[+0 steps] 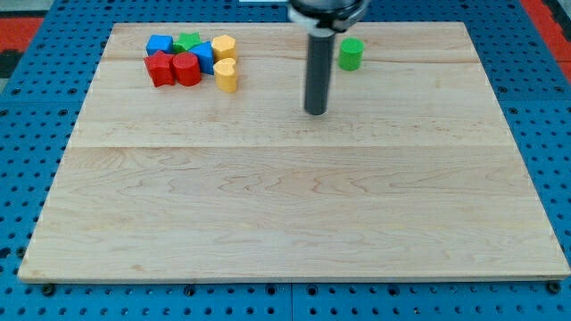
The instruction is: Push the yellow heart to the top left
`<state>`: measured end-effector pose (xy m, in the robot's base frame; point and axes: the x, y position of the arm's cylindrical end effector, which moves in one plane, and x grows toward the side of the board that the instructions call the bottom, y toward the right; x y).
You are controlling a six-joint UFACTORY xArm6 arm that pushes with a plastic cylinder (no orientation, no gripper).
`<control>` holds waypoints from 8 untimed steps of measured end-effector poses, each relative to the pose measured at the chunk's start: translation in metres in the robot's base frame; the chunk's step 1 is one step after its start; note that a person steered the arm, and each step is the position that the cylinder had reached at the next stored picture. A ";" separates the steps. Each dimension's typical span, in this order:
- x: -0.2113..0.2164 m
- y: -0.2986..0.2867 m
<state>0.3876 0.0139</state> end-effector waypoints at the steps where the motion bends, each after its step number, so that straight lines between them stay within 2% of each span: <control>1: 0.005 -0.147; 2: -0.041 -0.245; 3: -0.098 -0.288; 4: -0.127 -0.252; 5: -0.133 -0.194; 7: -0.110 -0.059; 8: -0.092 -0.060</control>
<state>0.2952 -0.0457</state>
